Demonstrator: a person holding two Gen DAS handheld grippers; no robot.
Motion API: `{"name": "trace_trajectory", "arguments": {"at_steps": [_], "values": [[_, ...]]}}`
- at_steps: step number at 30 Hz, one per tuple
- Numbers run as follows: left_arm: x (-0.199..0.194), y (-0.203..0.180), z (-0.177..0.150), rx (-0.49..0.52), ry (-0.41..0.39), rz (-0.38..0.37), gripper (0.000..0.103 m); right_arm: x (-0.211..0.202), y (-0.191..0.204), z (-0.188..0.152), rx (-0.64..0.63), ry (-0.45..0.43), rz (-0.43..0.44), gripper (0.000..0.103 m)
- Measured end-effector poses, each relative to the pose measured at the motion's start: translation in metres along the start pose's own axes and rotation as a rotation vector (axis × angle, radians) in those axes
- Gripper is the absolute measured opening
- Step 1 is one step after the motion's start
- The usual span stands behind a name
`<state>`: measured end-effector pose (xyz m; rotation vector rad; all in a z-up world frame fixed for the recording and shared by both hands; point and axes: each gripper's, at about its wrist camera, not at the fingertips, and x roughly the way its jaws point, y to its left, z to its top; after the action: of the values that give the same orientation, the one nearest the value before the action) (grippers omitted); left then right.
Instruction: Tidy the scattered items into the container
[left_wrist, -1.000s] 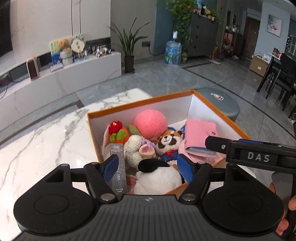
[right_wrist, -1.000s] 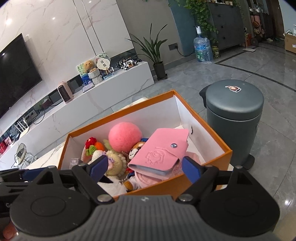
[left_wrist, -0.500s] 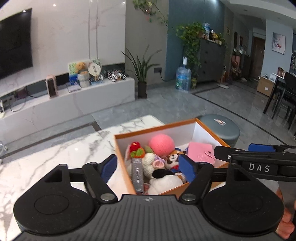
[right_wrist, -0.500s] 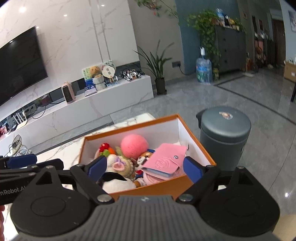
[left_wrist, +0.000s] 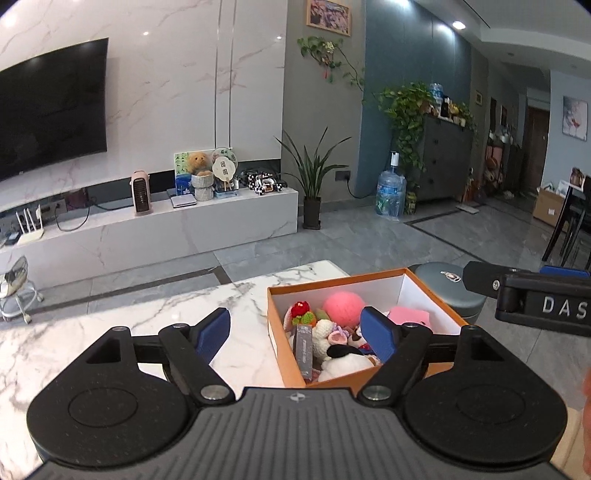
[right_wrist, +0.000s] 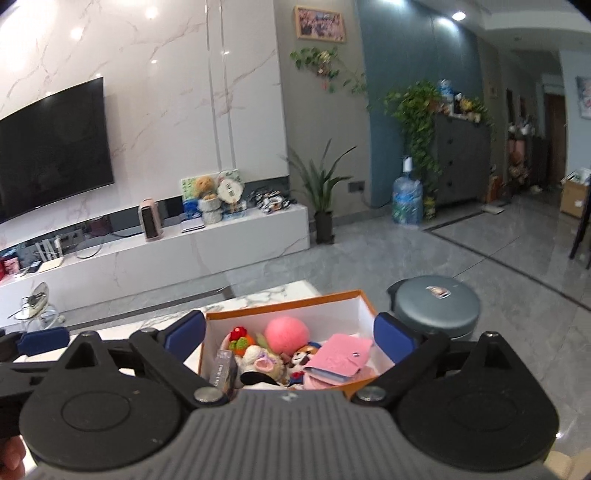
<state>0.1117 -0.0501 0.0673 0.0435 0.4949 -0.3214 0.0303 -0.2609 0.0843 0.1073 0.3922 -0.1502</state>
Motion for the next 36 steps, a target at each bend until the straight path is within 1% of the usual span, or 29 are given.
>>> {"name": "trace_trajectory", "arguments": {"at_steps": [3,6,10,12,15,19,25,36], "values": [[-0.006,0.002,-0.008,-0.018,0.008,-0.007,0.092,-0.011,0.005,-0.007,-0.017,0.009,-0.021,0.099],[-0.010,0.002,-0.021,-0.009,0.016,0.015,0.092,-0.018,0.007,-0.018,0.006,0.043,-0.027,0.099],[-0.007,0.006,-0.044,-0.016,0.068,0.021,0.092,-0.019,0.009,-0.039,0.014,0.102,-0.020,0.099],[-0.005,0.006,-0.056,-0.005,0.094,0.023,0.092,-0.018,0.011,-0.052,0.010,0.139,-0.017,0.099],[-0.006,0.004,-0.072,0.013,0.120,0.024,0.092,-0.018,0.016,-0.070,-0.012,0.172,-0.020,0.099],[-0.007,0.002,-0.085,0.008,0.148,0.012,0.092,-0.020,0.014,-0.089,-0.008,0.189,-0.046,0.099],[-0.009,-0.006,-0.095,0.030,0.164,0.016,0.090,-0.022,0.008,-0.103,0.010,0.200,-0.076,0.099],[-0.009,-0.012,-0.102,0.038,0.172,0.002,0.090,-0.021,0.005,-0.109,0.013,0.196,-0.077,0.099]]}}
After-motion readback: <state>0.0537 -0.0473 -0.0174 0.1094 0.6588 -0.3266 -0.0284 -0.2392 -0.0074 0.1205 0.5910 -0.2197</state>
